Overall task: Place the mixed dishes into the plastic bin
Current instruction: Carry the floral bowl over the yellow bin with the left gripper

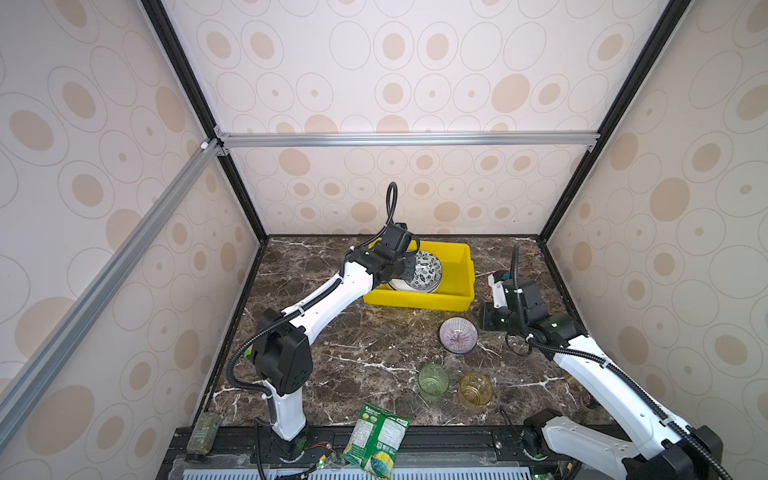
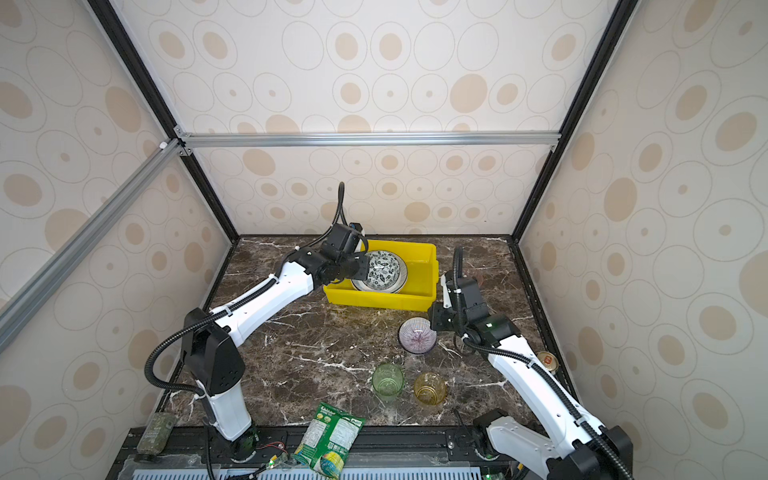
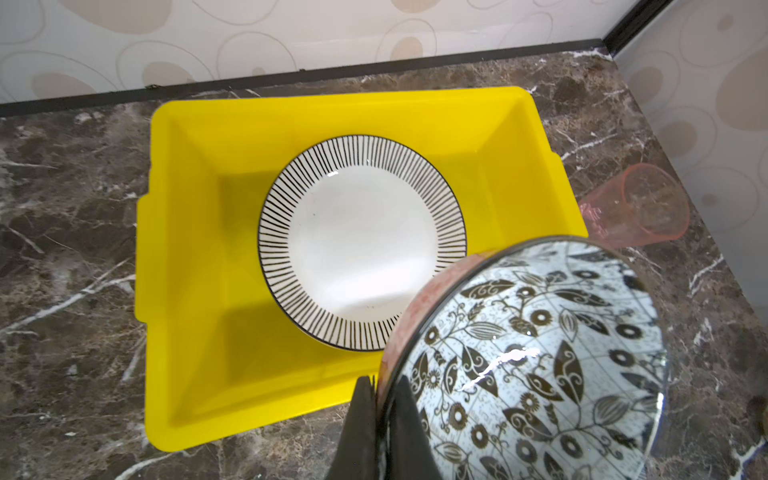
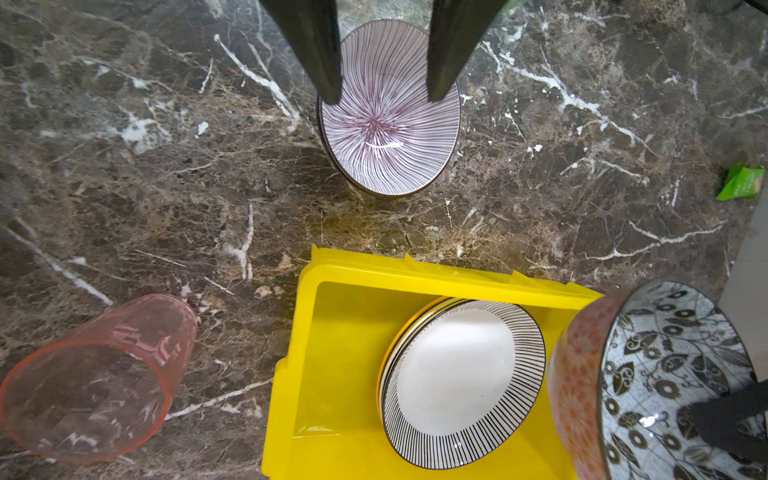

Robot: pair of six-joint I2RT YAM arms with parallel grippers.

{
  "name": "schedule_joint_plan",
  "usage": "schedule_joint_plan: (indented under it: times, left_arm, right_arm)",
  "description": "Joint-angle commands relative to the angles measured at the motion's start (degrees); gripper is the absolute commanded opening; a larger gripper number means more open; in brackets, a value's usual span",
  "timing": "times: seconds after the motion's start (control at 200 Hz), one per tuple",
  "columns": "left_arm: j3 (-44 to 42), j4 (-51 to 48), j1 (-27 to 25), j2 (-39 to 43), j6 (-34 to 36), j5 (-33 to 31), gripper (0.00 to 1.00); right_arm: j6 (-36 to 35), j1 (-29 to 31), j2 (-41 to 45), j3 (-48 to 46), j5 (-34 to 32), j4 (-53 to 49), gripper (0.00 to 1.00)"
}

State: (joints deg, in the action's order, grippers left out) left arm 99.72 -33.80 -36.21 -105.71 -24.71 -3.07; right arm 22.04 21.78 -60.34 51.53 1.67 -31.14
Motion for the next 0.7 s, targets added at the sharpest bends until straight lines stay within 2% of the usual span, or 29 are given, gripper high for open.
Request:
schedule_joint_plan:
  times: [0.0, 0.695]
  left_arm:
    - [5.7, -1.0, 0.8, -2.8, 3.2, -0.5, 0.0]
    - [21.1, -2.2, 7.9, -20.0, 4.0, 4.7, 0.0]
  right_arm:
    - [0.3, -0.1, -0.7, 1.9, -0.3, 0.5, 0.43]
    - [-0.7, -0.1, -6.3, 4.7, -0.4, 2.3, 0.45]
